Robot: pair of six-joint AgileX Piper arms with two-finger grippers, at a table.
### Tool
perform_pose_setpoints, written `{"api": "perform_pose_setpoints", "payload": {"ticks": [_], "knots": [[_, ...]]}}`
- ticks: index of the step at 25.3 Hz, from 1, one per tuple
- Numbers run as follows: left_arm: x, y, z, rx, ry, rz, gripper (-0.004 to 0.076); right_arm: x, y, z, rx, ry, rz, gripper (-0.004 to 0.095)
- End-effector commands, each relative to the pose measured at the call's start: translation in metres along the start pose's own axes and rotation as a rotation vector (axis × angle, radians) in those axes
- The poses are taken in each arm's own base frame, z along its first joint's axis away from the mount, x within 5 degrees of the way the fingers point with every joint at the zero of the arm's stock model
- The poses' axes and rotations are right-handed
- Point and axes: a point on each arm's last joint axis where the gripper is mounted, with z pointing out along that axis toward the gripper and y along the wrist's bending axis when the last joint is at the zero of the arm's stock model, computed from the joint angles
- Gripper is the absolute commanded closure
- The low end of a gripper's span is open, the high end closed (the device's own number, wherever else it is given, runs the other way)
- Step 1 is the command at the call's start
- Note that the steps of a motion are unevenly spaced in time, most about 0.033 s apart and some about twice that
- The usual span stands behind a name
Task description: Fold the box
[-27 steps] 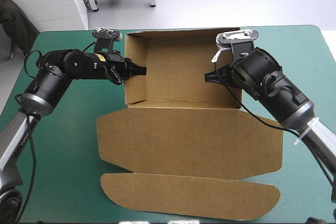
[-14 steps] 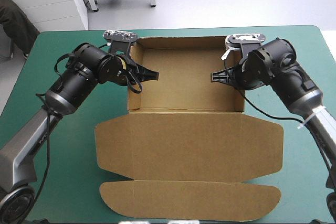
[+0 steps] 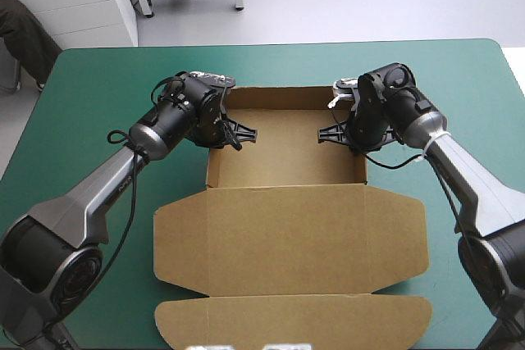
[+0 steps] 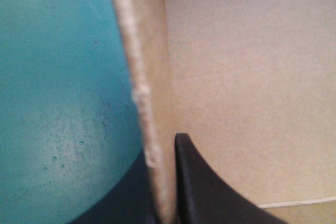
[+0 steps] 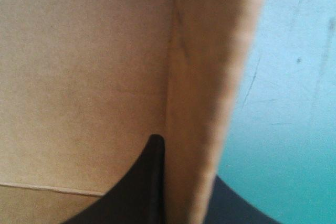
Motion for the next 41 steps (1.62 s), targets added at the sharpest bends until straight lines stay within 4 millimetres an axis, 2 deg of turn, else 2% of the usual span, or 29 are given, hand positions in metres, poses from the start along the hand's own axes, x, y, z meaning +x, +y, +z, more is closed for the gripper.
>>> {"api": "perform_pose_setpoints", "payload": {"ticks": [1, 6, 8, 10, 12, 15, 18, 21, 28, 31, 33, 35, 39, 41], "knots": [[-0.007, 0.002, -0.02, -0.014, -0.102, 0.054, 0.0734, -0.004, -0.006, -0.016, -0.012, -0.037, -0.022, 0.0913], [-0.008, -0.002, 0.005, -0.044, -0.035, 0.068, 0.0734, -0.008, -0.008, -0.01, -0.034, -0.047, -0.036, 0.09], [-0.007, -0.003, 0.009, -0.047, -0.027, 0.078, 0.073, -0.01, -0.008, -0.01, -0.037, -0.065, -0.034, 0.0829], [-0.008, -0.004, 0.012, -0.046, -0.027, 0.091, 0.0696, -0.011, -0.008, -0.01, -0.04, -0.078, -0.034, 0.0688], [-0.008, -0.005, 0.015, -0.042, -0.019, 0.148, 0.0597, -0.012, -0.007, -0.007, -0.039, -0.072, -0.034, 0.0411], [-0.008, -0.006, 0.015, -0.036, -0.023, 0.171, 0.0466, -0.012, -0.007, -0.005, -0.038, -0.068, -0.034, 0.0218], [-0.009, -0.006, 0.015, -0.035, -0.03, 0.17, 0.0343, -0.013, -0.007, -0.003, -0.036, -0.06, -0.035, 0.0136], [-0.009, -0.006, 0.015, -0.033, -0.029, 0.149, 0.0283, -0.013, -0.007, -0.003, -0.038, -0.064, -0.025, 0.0136], [-0.011, -0.005, 0.014, -0.051, -0.043, 0.158, 0.0283, -0.016, -0.008, -0.005, -0.038, -0.101, -0.024, 0.0136], [-0.014, -0.003, 0.005, -0.068, -0.04, 0.169, 0.0283, -0.021, -0.009, -0.016, -0.046, -0.134, -0.016, 0.0136], [-0.016, -0.003, -0.005, -0.069, -0.03, 0.222, 0.031, -0.024, -0.01, -0.03, -0.053, -0.167, -0.013, 0.0136], [-0.02, -0.003, -0.016, -0.069, -0.035, 0.271, 0.0398, -0.028, -0.011, -0.047, -0.042, -0.195, -0.014, 0.0136], [-0.03, -0.001, -0.045, -0.061, -0.123, 0.252, 0.0713, -0.029, -0.015, -0.084, -0.027, -0.283, -0.016, 0.0136], [-0.034, 0.002, -0.061, -0.065, -0.177, 0.243, 0.0727, -0.025, -0.018, -0.1, -0.026, -0.325, -0.013, 0.0136]]}}
